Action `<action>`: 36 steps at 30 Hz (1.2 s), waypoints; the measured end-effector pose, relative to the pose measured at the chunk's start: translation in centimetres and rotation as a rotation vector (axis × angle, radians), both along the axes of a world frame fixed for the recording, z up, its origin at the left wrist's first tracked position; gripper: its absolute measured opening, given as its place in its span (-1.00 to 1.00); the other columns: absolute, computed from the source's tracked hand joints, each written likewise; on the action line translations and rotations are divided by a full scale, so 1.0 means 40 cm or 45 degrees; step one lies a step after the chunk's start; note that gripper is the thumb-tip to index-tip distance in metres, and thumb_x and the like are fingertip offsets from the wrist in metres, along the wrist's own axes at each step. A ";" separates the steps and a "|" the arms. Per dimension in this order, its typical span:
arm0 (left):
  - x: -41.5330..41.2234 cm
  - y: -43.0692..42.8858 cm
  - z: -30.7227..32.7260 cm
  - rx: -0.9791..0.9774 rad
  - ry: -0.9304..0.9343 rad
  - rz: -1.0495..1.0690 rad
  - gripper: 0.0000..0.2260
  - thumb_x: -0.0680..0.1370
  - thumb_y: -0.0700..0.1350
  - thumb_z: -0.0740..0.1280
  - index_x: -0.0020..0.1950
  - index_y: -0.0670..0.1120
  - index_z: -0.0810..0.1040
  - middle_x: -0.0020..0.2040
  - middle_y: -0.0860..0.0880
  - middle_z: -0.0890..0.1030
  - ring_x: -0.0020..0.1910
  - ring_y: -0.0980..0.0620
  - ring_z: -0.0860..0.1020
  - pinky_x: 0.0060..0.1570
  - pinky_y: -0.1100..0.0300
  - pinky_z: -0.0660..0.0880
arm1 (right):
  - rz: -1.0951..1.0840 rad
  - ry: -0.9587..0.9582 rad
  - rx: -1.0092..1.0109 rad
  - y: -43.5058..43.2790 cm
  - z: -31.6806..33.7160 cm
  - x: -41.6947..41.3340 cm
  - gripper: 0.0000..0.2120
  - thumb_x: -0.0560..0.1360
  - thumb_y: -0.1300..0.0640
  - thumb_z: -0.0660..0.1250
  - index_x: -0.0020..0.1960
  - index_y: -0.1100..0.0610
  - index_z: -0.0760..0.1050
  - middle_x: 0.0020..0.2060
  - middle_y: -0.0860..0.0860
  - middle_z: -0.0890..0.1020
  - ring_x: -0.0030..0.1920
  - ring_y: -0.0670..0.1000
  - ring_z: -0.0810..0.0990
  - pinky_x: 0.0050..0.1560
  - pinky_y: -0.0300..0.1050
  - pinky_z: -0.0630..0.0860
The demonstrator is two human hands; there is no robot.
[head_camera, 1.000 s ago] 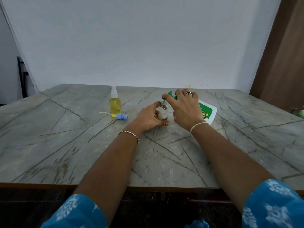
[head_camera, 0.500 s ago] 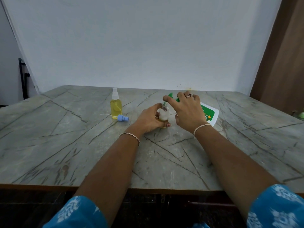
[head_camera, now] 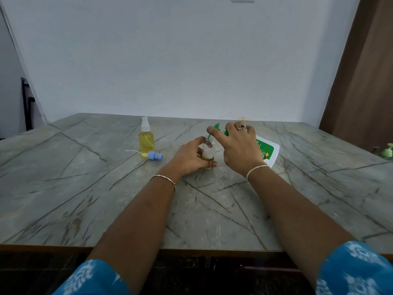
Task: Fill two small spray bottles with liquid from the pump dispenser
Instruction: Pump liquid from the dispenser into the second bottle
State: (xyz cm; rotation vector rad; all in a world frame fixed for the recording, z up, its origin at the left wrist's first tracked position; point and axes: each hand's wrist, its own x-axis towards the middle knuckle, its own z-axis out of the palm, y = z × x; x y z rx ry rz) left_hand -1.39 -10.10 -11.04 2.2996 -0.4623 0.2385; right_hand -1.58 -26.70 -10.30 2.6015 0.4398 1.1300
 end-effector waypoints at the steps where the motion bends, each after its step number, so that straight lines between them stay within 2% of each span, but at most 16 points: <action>1: 0.000 0.000 -0.001 0.004 -0.004 0.004 -0.46 0.31 0.06 0.57 0.20 0.03 0.45 0.08 -0.07 0.63 0.00 -0.05 0.61 0.13 0.04 0.52 | -0.002 -0.003 -0.003 -0.001 0.000 0.000 -0.26 0.30 0.26 0.35 0.38 -0.10 0.16 0.03 0.16 0.51 0.06 0.23 0.47 0.04 0.16 0.41; 7: -0.003 -0.003 0.003 0.003 0.012 0.010 -0.36 0.31 0.05 0.57 0.32 0.01 0.40 0.13 -0.05 0.61 0.03 -0.03 0.61 0.14 0.08 0.50 | -0.008 -0.005 0.031 0.008 0.005 0.004 -0.31 0.28 0.25 0.39 0.33 -0.08 0.24 0.03 0.13 0.52 0.07 0.22 0.48 0.05 0.18 0.41; 9: -0.003 -0.004 0.002 0.003 0.011 0.007 -0.40 0.31 0.06 0.57 0.27 0.03 0.42 0.12 -0.06 0.62 0.02 -0.03 0.61 0.14 0.07 0.52 | 0.000 0.000 0.042 0.013 0.006 0.004 -0.33 0.28 0.24 0.41 0.31 -0.06 0.26 0.04 0.13 0.53 0.07 0.23 0.48 0.06 0.19 0.41; 12: -0.005 -0.003 0.003 0.004 0.016 0.003 -0.44 0.30 0.06 0.57 0.22 0.04 0.44 0.11 -0.07 0.62 0.01 -0.03 0.61 0.13 0.06 0.52 | 0.013 0.004 0.047 0.014 0.007 0.005 -0.33 0.28 0.23 0.41 0.31 -0.06 0.26 0.04 0.14 0.52 0.08 0.22 0.48 0.06 0.19 0.41; 20: -0.014 -0.006 0.008 0.000 0.029 0.017 -0.38 0.34 0.02 0.55 0.32 -0.01 0.39 0.17 -0.08 0.59 0.11 -0.06 0.57 0.08 0.18 0.43 | 0.046 0.004 0.025 -0.008 0.003 0.000 -0.26 0.31 0.23 0.39 0.39 -0.12 0.18 0.03 0.14 0.52 0.08 0.22 0.48 0.06 0.18 0.41; 25: -0.018 -0.008 0.011 0.027 0.018 0.012 -0.39 0.35 0.01 0.55 0.32 -0.02 0.38 0.18 -0.07 0.59 0.05 0.01 0.55 0.03 0.22 0.39 | 0.040 0.020 0.055 0.004 0.006 -0.003 -0.31 0.29 0.21 0.42 0.33 -0.08 0.24 0.03 0.14 0.52 0.07 0.22 0.48 0.07 0.19 0.42; 29: -0.019 -0.007 0.013 0.024 0.015 0.007 -0.42 0.35 0.01 0.55 0.29 -0.01 0.40 0.16 -0.08 0.60 0.00 0.01 0.54 0.08 0.18 0.45 | 0.037 0.005 0.067 0.012 0.005 0.000 -0.34 0.26 0.21 0.43 0.30 -0.06 0.30 0.03 0.13 0.53 0.06 0.22 0.49 0.05 0.19 0.42; 33: -0.018 -0.008 0.013 0.033 0.021 0.016 -0.39 0.35 0.02 0.55 0.32 -0.02 0.39 0.19 -0.10 0.59 0.02 0.01 0.53 0.03 0.22 0.40 | 0.033 0.010 0.058 0.009 0.004 -0.002 -0.31 0.28 0.22 0.42 0.33 -0.07 0.26 0.04 0.14 0.52 0.07 0.22 0.48 0.06 0.18 0.42; 36: -0.018 -0.011 0.012 0.038 0.032 0.033 -0.37 0.35 0.02 0.55 0.34 -0.03 0.37 0.23 -0.11 0.57 0.12 -0.07 0.54 0.06 0.21 0.40 | 0.026 0.013 0.041 0.003 0.004 -0.007 -0.28 0.31 0.24 0.39 0.37 -0.10 0.20 0.04 0.15 0.52 0.08 0.22 0.48 0.06 0.18 0.41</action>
